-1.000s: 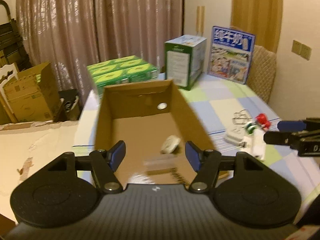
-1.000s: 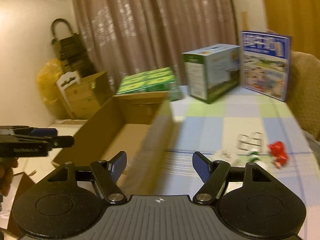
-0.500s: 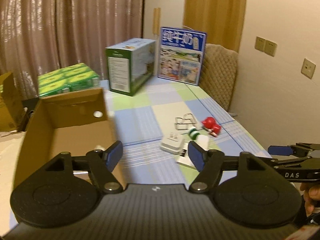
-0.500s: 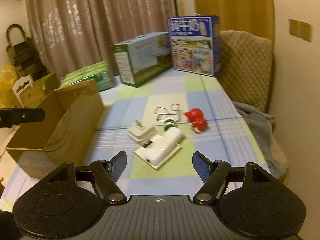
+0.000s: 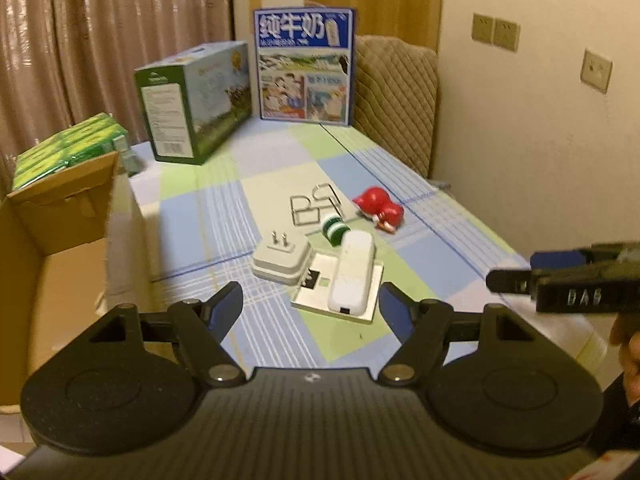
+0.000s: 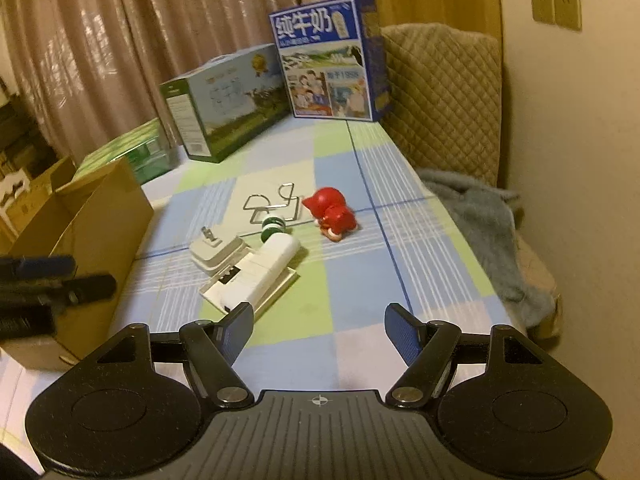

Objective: Organize rigid objects
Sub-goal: 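Move both open tools back toward the table items, then lower the right gripper onto the white power bank and close it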

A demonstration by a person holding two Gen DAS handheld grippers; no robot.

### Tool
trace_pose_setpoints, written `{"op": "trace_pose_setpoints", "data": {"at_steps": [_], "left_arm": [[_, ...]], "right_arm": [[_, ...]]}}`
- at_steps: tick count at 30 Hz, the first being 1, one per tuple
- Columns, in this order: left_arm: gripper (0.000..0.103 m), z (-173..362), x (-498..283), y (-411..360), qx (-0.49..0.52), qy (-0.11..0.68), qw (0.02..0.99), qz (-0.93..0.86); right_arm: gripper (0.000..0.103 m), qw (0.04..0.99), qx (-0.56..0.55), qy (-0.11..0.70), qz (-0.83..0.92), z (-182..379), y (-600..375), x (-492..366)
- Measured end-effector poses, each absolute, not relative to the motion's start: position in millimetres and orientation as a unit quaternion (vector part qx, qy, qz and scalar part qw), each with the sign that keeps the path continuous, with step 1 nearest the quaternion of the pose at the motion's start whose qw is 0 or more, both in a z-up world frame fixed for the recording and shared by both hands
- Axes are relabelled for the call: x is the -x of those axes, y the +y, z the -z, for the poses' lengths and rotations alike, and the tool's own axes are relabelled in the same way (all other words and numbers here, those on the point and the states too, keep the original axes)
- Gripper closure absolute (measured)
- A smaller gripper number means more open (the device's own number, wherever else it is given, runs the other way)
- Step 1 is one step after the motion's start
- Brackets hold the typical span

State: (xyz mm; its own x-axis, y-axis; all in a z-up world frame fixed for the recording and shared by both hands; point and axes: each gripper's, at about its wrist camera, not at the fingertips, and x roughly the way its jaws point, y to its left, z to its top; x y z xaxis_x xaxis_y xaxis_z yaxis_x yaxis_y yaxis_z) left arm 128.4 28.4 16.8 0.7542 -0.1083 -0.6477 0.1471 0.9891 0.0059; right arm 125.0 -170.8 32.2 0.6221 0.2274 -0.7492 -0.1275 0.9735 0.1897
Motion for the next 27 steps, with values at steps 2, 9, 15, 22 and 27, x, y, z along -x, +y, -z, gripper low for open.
{"op": "trace_pose_setpoints", "data": {"at_steps": [2, 9, 15, 22, 27], "left_arm": [[0.032, -8.2, -132.5, 25.3, -0.029, 0.347, 0.935, 0.072], [0.032, 20.0, -150.8, 14.9, -0.040, 0.364, 0.927, 0.081], [0.032, 45.3, -170.6, 10.1, -0.031, 0.393, 0.915, 0.089], [0.032, 61.9, -190.1, 10.2, -0.054, 0.411, 0.907, 0.072], [0.032, 66.3, -198.6, 18.0, -0.052, 0.417, 0.906, 0.045]], "right_arm": [[0.033, 0.898, -0.053, 0.424, -0.103, -29.1, -170.5, -128.9], [0.033, 0.895, -0.040, 0.431, -0.110, -9.4, -168.8, -150.6], [0.034, 0.889, -0.050, 0.440, -0.118, 6.7, -172.9, -170.7], [0.038, 0.882, -0.042, 0.449, -0.139, 18.1, -162.6, -188.3], [0.051, 0.875, -0.046, 0.457, -0.151, 27.3, -149.1, -202.7]]}}
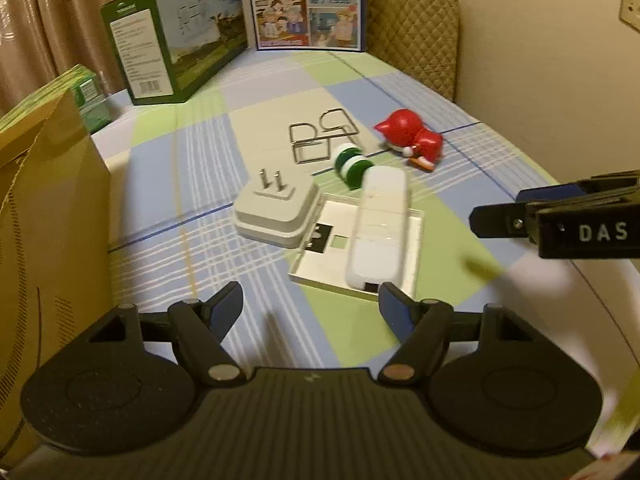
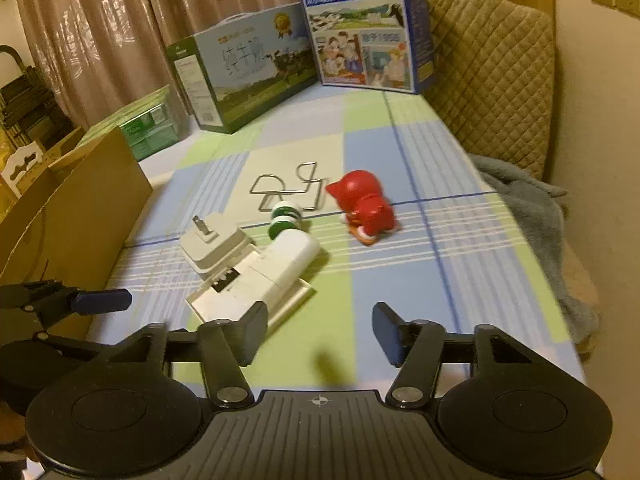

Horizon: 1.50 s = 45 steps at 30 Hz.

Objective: Organize rigid objects
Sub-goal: 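Lower the right gripper onto the white power bank and close it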

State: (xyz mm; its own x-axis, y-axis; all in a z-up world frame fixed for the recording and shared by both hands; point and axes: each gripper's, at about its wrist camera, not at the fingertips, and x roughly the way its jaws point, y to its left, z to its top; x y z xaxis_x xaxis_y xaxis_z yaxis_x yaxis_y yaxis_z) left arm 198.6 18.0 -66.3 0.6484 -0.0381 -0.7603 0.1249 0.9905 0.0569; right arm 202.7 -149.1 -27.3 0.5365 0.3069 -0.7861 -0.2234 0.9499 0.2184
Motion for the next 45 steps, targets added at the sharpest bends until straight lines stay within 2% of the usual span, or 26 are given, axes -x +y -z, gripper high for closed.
{"op": "trace_pose_setpoints", "data": {"at_steps": [9, 16, 33, 38, 45], "left_arm": [[0.032, 70.3, -199.5, 23.4, -0.054, 0.430, 0.901, 0.026], [0.032, 75.0, -199.5, 25.5, -0.056, 0.439, 0.897, 0.016], [0.032, 77.5, -198.8, 33.1, -0.045, 0.438, 0.898, -0.008], [0.032, 77.2, -197.5, 33.9, -0.038, 0.436, 0.899, -0.009], [0.032, 77.5, -196.8, 34.2, -0.030, 0.431, 0.902, 0.000]], "right_arm": [[0.060, 0.856, -0.075, 0.477, -0.183, 40.0, -115.1, -236.4], [0.060, 0.837, -0.053, 0.514, -0.181, 59.7, -96.3, -248.5], [0.057, 0.843, 0.009, 0.510, -0.172, 73.8, -65.6, -261.9], [0.065, 0.844, 0.006, 0.508, -0.171, 70.4, -68.9, -257.6], [0.067, 0.854, -0.011, 0.495, -0.160, 54.2, -97.9, -249.5]]}}
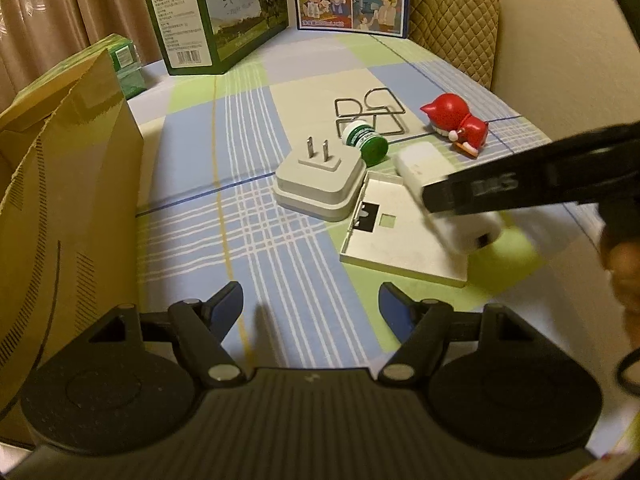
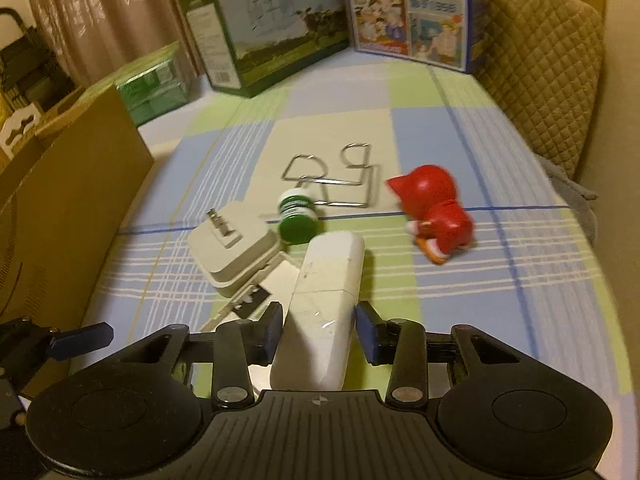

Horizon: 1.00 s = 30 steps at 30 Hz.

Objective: Organize rigid objects
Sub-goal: 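Lower the right gripper onto the white power bank and close it, then grasp the white square tray edge with the left gripper while the right holds the power bank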

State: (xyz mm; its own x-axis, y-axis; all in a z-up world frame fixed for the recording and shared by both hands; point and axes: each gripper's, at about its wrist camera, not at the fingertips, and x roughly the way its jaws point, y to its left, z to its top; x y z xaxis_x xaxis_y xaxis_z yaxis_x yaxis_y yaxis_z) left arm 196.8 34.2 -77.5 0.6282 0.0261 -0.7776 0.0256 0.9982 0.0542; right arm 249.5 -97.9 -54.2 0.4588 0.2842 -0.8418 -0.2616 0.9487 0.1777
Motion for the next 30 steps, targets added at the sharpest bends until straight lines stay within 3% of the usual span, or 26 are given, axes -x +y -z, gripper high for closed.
{"op": "trace_pose_setpoints", "data": {"at_steps": [1, 3, 7, 13, 15, 21, 28, 30], "left_arm": [[0.032, 76.1, -196.7, 34.0, -0.026, 0.428, 0.904, 0.004], [0.032, 73.9, -196.4, 32.5, -0.021, 0.419, 0.908, 0.015], [0.032, 73.0, -198.6, 25.7, -0.023, 0.410, 0.911, 0.038], [0.030, 76.4, -201.9, 14.7, -0.040, 0.410, 0.909, 0.060], [0.030, 79.1, -202.5, 13.1, -0.045, 0.413, 0.908, 0.060], [0.030, 80.6, -205.1, 16.7, -0.039, 0.413, 0.908, 0.058], [0.025, 81.6, -208.6, 14.2, -0.038, 0.408, 0.909, 0.074], [0.023, 82.1, -210.5, 11.9, -0.041, 0.404, 0.910, 0.083]], "right_arm": [[0.068, 0.855, -0.010, 0.493, -0.159, 51.2, -102.5, -248.2], [0.085, 0.859, -0.004, 0.490, -0.149, 47.1, -114.6, -245.1], [0.091, 0.854, 0.007, 0.504, -0.130, 48.8, -138.6, -242.3], [0.086, 0.854, -0.012, 0.504, -0.128, 53.5, -153.6, -239.5], [0.072, 0.857, -0.011, 0.500, -0.122, 53.6, -153.4, -240.2], [0.061, 0.851, -0.059, 0.506, -0.129, 56.4, -153.6, -247.0], [0.060, 0.843, -0.007, 0.516, -0.149, 66.9, -136.2, -249.4], [0.065, 0.842, 0.001, 0.520, -0.144, 66.4, -140.5, -248.4]]}}
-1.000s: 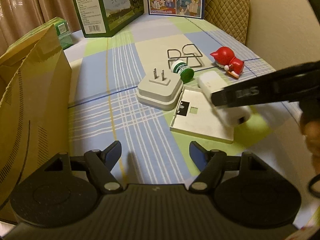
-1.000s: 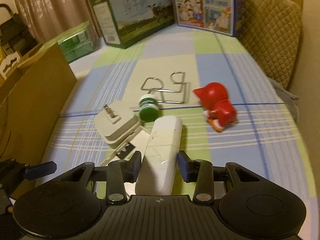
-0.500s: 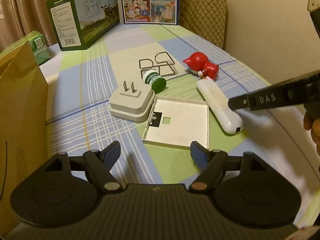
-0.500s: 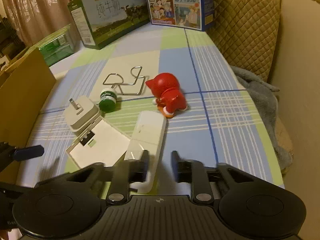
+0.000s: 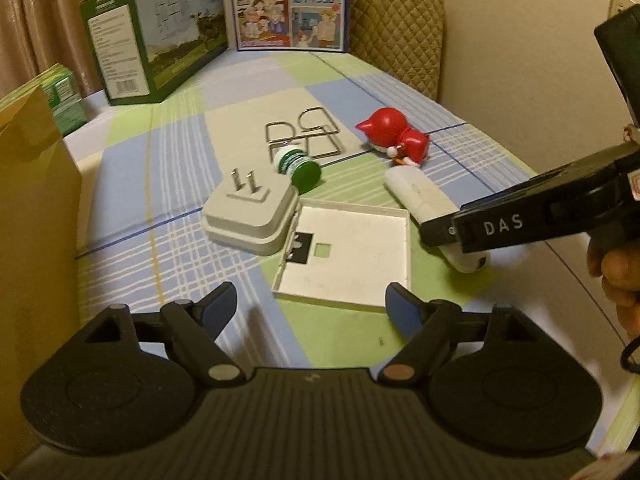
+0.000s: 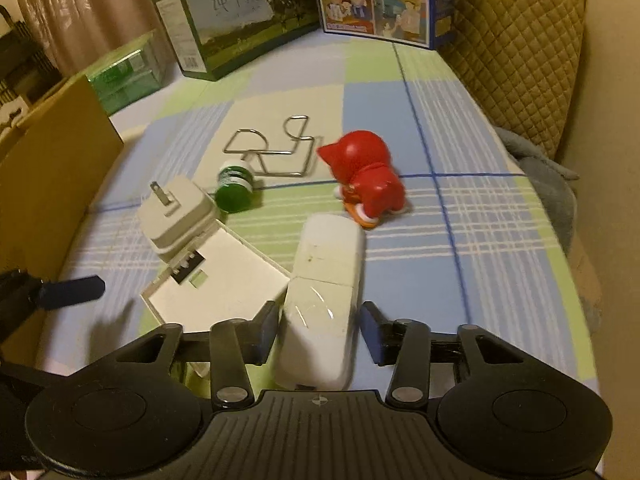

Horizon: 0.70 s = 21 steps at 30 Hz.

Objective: Organize rigid objects
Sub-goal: 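Grasp the white square tray edge with the left gripper while the right holds the power bank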

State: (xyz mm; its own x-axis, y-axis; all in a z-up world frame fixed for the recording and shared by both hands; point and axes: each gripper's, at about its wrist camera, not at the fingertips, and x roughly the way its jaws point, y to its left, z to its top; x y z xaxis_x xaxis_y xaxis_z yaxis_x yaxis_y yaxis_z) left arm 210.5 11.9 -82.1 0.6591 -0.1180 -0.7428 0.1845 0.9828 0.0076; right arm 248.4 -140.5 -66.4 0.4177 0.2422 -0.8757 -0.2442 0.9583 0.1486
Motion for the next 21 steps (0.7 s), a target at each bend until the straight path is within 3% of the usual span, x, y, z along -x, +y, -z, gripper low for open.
{"op": "trace_pose_setpoints", "data": {"at_steps": [21], "left_arm": [[0.017, 106.5, -235.3, -11.1, -0.104, 0.384, 0.906, 0.147]], "right_arm": [[0.066, 0.843, 0.004, 0.524, -0.120, 62.4, -158.1, -239.3]]}}
